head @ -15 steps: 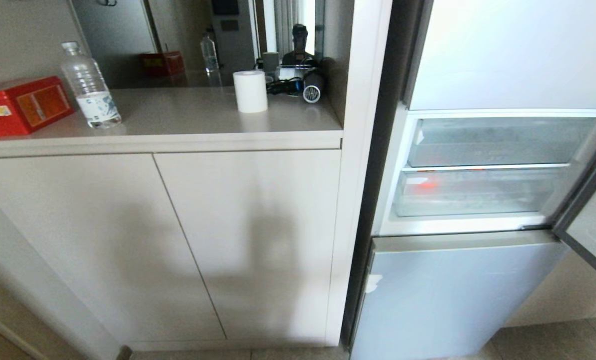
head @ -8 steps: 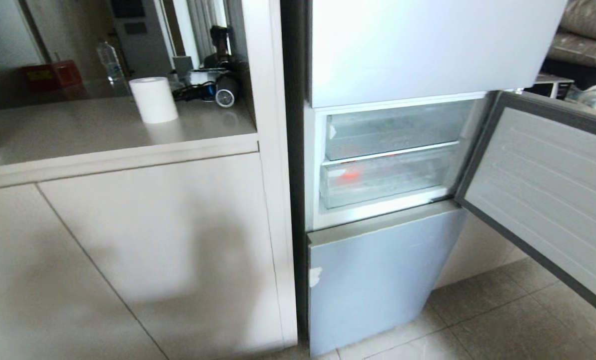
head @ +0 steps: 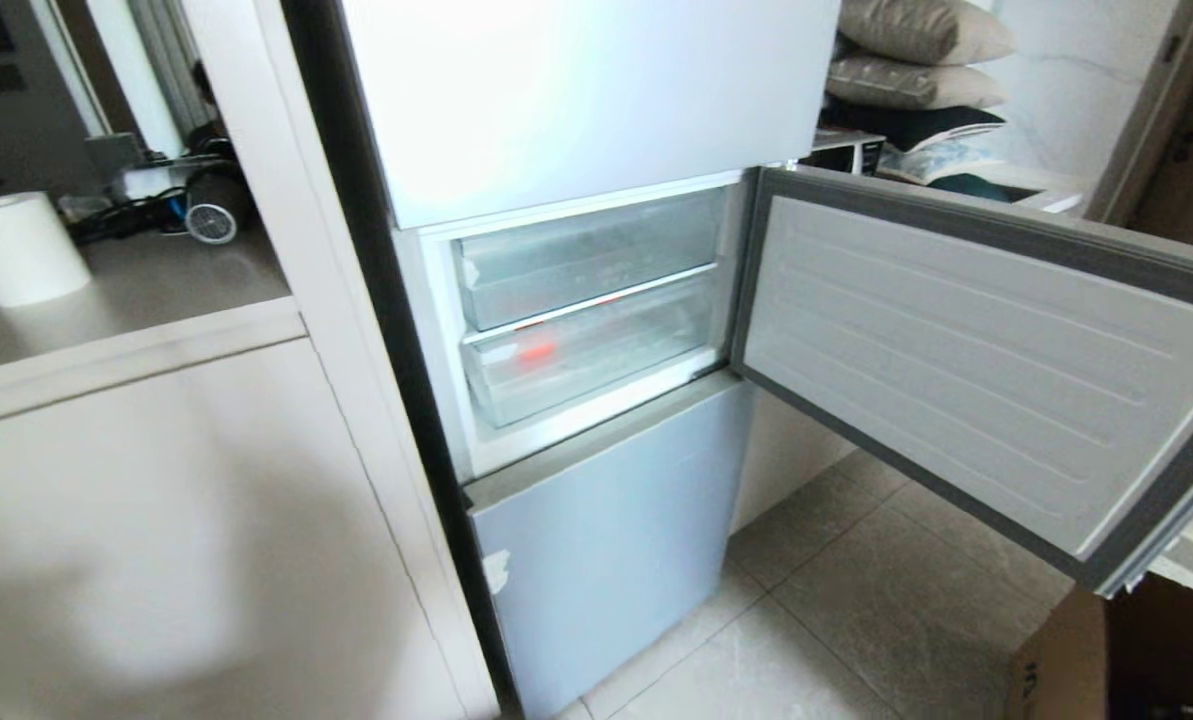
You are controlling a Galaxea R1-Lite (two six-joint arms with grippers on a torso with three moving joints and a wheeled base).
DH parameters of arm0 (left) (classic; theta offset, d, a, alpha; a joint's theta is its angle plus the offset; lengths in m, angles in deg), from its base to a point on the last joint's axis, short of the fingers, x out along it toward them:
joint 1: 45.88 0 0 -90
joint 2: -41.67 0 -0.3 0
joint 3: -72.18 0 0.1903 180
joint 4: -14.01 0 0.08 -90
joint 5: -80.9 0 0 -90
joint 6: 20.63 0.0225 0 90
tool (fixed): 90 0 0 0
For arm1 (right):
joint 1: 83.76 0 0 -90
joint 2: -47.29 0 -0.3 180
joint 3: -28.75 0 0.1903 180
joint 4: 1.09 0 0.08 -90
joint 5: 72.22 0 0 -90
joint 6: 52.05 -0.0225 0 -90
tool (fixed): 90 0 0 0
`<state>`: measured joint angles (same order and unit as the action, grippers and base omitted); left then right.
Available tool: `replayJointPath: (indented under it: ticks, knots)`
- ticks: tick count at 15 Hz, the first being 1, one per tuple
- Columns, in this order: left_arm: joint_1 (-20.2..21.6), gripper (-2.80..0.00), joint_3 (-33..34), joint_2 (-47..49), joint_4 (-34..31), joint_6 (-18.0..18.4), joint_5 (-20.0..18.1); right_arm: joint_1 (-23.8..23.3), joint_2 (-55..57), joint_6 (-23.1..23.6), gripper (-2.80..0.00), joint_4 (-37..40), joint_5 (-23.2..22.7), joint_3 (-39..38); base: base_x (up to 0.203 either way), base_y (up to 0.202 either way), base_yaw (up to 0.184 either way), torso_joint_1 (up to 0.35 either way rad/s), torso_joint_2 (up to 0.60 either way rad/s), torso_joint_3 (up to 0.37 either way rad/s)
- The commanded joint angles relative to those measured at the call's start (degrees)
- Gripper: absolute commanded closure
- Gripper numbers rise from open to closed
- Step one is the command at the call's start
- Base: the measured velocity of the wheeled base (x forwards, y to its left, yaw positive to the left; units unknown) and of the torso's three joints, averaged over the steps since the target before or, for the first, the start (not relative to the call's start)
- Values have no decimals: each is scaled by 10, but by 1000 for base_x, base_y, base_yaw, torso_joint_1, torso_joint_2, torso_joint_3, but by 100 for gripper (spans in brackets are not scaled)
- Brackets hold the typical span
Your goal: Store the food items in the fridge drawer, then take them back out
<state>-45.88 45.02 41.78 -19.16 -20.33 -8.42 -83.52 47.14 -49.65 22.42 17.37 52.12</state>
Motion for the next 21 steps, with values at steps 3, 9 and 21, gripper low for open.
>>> replayJointPath:
  ticks: [3,9,21]
  knots:
    - [0,0,0,0,0,0,0,0,1,1,0,-1,-1,0,0,5,-166,1,1,4]
    - [0,0,0,0,0,0,0,-3,33,-19,0,-4,5,4,1,2,-30,0,0,1]
    - [0,0,0,0,0,0,0,-284,692,-276,0,-309,62,226,0,0,0,0,0,0]
